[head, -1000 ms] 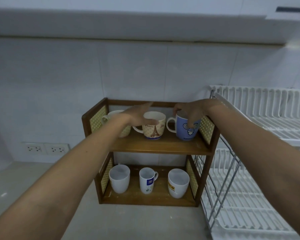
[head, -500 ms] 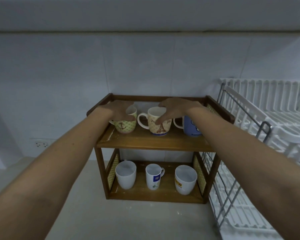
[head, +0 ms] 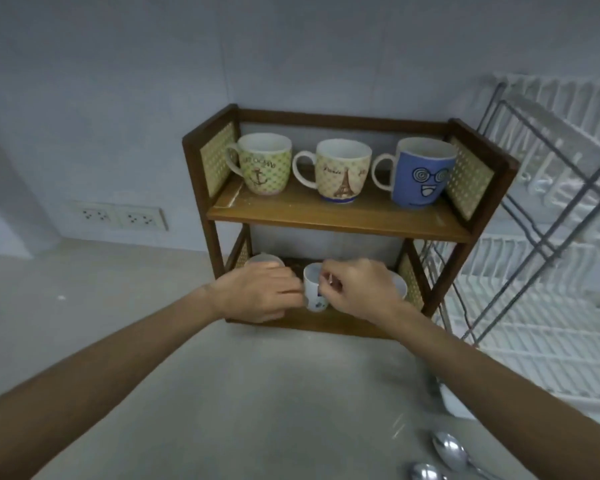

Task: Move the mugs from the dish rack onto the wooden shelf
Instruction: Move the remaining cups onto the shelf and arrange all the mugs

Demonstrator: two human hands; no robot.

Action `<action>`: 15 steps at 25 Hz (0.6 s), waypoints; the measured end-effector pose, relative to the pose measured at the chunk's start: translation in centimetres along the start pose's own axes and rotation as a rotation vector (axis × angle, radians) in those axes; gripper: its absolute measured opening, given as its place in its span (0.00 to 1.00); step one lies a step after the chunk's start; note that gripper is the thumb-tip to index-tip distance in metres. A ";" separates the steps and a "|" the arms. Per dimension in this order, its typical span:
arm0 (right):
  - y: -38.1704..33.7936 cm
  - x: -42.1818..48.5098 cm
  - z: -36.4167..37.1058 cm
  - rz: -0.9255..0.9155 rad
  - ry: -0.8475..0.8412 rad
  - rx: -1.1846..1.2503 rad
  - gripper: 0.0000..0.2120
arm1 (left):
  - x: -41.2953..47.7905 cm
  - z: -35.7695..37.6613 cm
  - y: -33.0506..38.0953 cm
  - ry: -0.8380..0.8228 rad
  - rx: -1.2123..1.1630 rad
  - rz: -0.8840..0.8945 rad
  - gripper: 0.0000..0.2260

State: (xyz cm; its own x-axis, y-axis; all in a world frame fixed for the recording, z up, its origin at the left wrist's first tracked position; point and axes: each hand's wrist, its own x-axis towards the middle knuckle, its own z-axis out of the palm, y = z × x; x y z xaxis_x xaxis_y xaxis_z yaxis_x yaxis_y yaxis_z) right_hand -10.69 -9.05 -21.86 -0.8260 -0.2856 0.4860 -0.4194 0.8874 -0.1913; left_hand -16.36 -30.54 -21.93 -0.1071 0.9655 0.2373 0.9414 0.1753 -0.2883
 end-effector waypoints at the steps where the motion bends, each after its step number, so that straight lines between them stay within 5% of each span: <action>1: 0.7 0.0 1.8 0.138 -0.205 0.000 0.10 | -0.4 1.2 -0.3 -0.197 -0.066 -0.097 0.20; 4: 3.1 2.5 5.0 0.501 -0.545 -0.034 0.26 | -0.3 3.0 -3.4 -0.576 -0.089 -0.500 0.39; 7: 4.5 5.2 6.9 0.606 -0.667 -0.061 0.37 | 1.2 4.3 -6.0 -0.712 -0.252 -0.743 0.36; 10: 4.5 6.2 8.5 0.572 -0.737 -0.045 0.34 | 2.5 4.9 -7.2 -0.703 -0.624 -0.890 0.30; 12: 4.3 6.7 8.6 0.487 -0.764 -0.007 0.25 | 2.4 4.5 -7.6 -0.720 -0.597 -0.931 0.32; 15: 4.8 7.3 7.6 0.272 -0.888 0.019 0.22 | 2.0 5.1 -7.9 -0.749 -0.251 -0.860 0.40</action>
State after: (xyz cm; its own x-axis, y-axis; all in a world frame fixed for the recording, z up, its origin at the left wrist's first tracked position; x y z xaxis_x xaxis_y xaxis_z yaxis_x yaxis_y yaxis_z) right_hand -21.57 -9.55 -25.70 -0.8789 -0.2480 -0.4075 -0.1686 0.9606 -0.2209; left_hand -25.68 -29.06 -23.89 -0.8232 0.4341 -0.3659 0.4948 0.8646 -0.0876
